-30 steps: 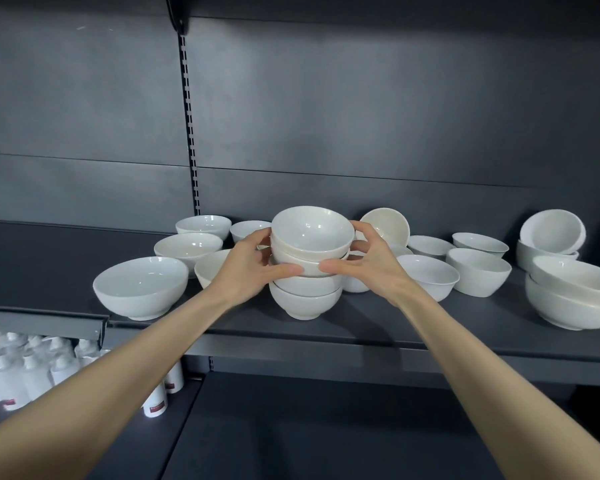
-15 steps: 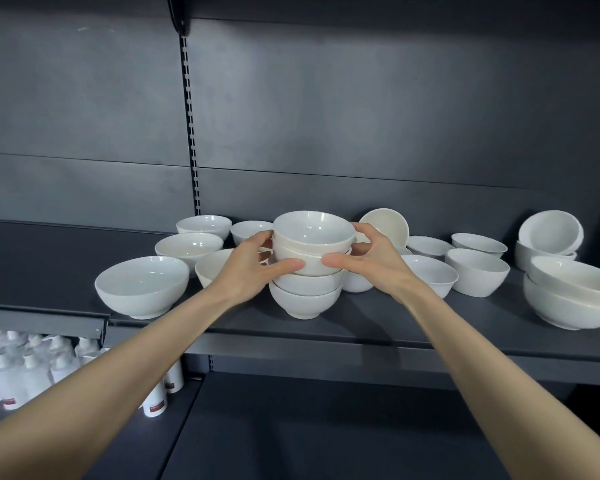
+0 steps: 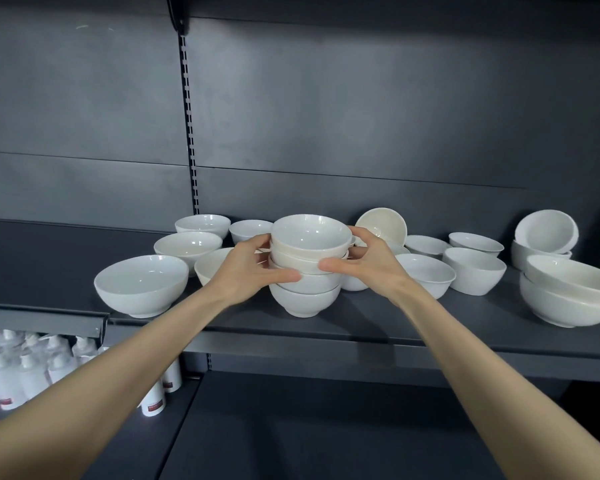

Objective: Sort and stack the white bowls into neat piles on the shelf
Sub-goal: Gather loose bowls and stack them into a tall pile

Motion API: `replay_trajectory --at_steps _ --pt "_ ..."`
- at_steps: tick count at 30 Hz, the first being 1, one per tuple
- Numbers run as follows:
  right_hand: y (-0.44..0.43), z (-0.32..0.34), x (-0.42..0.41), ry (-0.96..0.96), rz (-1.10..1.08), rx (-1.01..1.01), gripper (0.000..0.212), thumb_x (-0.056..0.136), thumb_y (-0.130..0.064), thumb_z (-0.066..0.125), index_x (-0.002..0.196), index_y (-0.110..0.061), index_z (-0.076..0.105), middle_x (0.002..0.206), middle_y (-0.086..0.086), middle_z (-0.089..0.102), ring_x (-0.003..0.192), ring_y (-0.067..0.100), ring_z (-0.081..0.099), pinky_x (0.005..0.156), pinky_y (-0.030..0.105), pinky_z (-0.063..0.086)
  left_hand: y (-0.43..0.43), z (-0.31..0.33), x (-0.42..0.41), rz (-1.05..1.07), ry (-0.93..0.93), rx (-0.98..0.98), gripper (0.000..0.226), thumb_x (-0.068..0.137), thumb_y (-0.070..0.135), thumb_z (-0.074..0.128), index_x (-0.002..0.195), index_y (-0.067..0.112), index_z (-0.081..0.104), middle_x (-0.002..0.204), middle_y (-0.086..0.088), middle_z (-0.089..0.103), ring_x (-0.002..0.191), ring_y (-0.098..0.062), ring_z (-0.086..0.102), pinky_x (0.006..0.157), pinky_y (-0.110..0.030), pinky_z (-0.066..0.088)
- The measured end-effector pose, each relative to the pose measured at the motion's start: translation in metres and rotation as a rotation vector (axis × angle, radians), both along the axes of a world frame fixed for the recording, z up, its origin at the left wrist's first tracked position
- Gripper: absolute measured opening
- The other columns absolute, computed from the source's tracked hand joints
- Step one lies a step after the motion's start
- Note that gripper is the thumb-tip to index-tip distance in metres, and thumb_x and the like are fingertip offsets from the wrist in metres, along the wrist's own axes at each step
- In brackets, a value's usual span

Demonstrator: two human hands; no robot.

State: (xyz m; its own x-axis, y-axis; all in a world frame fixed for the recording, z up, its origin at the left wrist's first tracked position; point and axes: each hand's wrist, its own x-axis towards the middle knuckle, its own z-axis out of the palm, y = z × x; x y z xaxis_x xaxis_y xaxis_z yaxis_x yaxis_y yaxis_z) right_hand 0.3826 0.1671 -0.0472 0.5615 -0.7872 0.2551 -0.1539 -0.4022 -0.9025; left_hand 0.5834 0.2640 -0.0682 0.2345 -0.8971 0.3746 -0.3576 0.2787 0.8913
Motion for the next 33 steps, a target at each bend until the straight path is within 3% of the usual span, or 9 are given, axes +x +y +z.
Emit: replay_trajectory --at_steps 5,10,14,20,23,25,29,33 --pt "-0.001 -0.003 0.001 -0.011 -0.001 0.0 0.072 0.061 -0.025 0.089 0.122 -0.032 0.051 0.109 -0.003 0.071 0.105 0.011 0.065 0.082 0.02 0.048 -0.001 -0.003 0.002 -0.003 0.002 -0.019 0.065 0.049 0.022 0.093 0.104 0.031 0.059 0.103 0.013 0.066 0.108 -0.018 0.062 0.094 -0.026 0.05" --pt "-0.001 0.003 0.001 0.044 0.007 -0.009 0.074 0.066 -0.027 0.087 0.127 -0.031 0.045 0.116 -0.007 0.063 0.112 0.016 0.06 0.087 0.022 0.046 0.0 -0.006 0.003 0.027 -0.003 0.002 0.097 0.036 0.043 0.085 0.123 0.016 0.051 0.114 0.009 0.062 0.111 -0.009 0.059 0.096 -0.026 0.047" --pt "-0.001 0.006 0.0 0.076 -0.003 -0.001 0.102 0.064 -0.036 0.087 0.147 -0.032 0.028 0.124 -0.012 0.049 0.12 0.019 0.056 0.104 0.036 0.043 0.001 -0.008 0.002 0.015 0.002 0.01 0.099 0.039 0.043 0.085 0.127 0.015 0.048 0.121 0.008 0.06 0.115 -0.008 0.056 0.098 -0.026 0.046" --pt "0.006 0.009 0.001 0.013 -0.012 -0.007 0.082 0.071 -0.025 0.084 0.14 -0.025 0.04 0.127 -0.008 0.052 0.114 0.003 0.046 0.089 0.033 0.054 -0.001 -0.011 0.0 0.012 0.034 -0.008 0.07 0.062 0.012 0.088 0.121 0.02 0.051 0.116 0.01 0.062 0.116 -0.013 0.058 0.099 -0.028 0.047" --pt "0.007 0.01 0.002 -0.007 -0.021 -0.006 0.073 0.073 -0.024 0.082 0.134 -0.027 0.043 0.122 -0.008 0.054 0.114 0.005 0.047 0.085 0.031 0.054 -0.002 -0.01 0.0 0.019 0.028 -0.011 0.071 0.056 0.021 0.09 0.116 0.024 0.053 0.113 0.012 0.063 0.112 -0.011 0.06 0.096 -0.026 0.048" --pt "0.007 0.008 0.002 -0.015 -0.021 0.001 0.07 0.074 -0.025 0.081 0.133 -0.027 0.043 0.121 -0.008 0.054 0.113 0.007 0.05 0.083 0.029 0.054 -0.001 -0.011 0.0 0.018 0.028 -0.008 0.065 0.064 0.012 0.087 0.118 0.023 0.052 0.113 0.012 0.063 0.115 -0.014 0.059 0.098 -0.029 0.047" --pt "0.007 0.005 0.001 -0.018 -0.036 -0.003 0.079 0.075 -0.029 0.08 0.142 -0.02 0.039 0.129 -0.003 0.052 0.113 0.009 0.051 0.086 0.03 0.053 0.001 -0.01 -0.001 0.017 0.019 -0.008 0.078 0.049 0.034 0.087 0.118 0.027 0.053 0.115 0.014 0.063 0.112 -0.009 0.061 0.098 -0.028 0.048" --pt "0.006 0.005 0.002 -0.011 -0.035 -0.002 0.081 0.073 -0.032 0.081 0.142 -0.021 0.038 0.133 -0.001 0.052 0.12 0.012 0.051 0.092 0.034 0.053 0.003 -0.009 -0.002 0.004 0.013 -0.003 0.071 0.049 0.036 0.085 0.112 0.034 0.052 0.114 0.017 0.063 0.113 -0.008 0.06 0.098 -0.026 0.047"
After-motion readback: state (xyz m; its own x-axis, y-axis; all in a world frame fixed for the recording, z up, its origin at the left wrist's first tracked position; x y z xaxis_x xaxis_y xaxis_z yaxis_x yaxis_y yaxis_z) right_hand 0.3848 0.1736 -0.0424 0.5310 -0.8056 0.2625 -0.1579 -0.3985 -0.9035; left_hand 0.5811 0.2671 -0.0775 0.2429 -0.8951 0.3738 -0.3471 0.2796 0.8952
